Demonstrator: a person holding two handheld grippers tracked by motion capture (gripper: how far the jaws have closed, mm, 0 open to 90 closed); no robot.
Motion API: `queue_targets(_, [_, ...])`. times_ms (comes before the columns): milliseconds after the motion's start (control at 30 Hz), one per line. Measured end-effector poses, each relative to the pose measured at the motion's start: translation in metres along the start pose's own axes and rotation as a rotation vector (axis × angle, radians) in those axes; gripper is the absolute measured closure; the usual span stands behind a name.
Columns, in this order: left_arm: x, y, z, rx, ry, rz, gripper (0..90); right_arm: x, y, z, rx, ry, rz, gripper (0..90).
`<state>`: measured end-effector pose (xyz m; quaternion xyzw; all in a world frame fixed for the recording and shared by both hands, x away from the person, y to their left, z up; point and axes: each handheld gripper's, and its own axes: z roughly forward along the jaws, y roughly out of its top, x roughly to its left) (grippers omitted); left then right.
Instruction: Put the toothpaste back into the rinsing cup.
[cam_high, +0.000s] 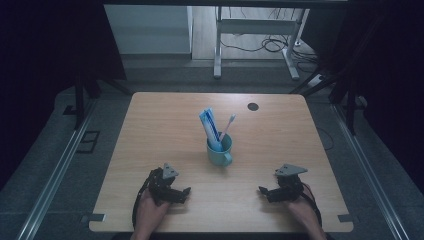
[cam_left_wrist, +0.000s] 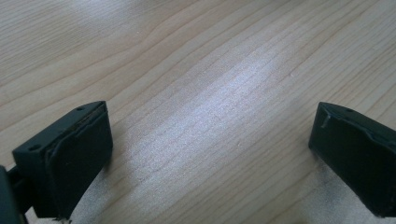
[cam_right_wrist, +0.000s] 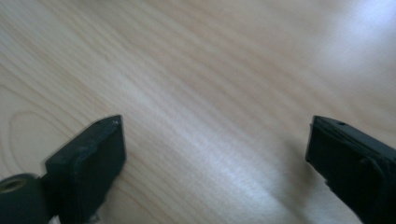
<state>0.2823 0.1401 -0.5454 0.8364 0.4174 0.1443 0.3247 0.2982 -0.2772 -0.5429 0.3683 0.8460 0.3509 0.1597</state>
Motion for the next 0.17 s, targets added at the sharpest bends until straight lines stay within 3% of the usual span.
queue_targets(167, [-0.0002, -0.0001, 0.0, 0.0, 0.0, -0.002, 0.0, -0.0009, -0.0004, -0.0002, -0.001, -0.003, 0.015, 5.0])
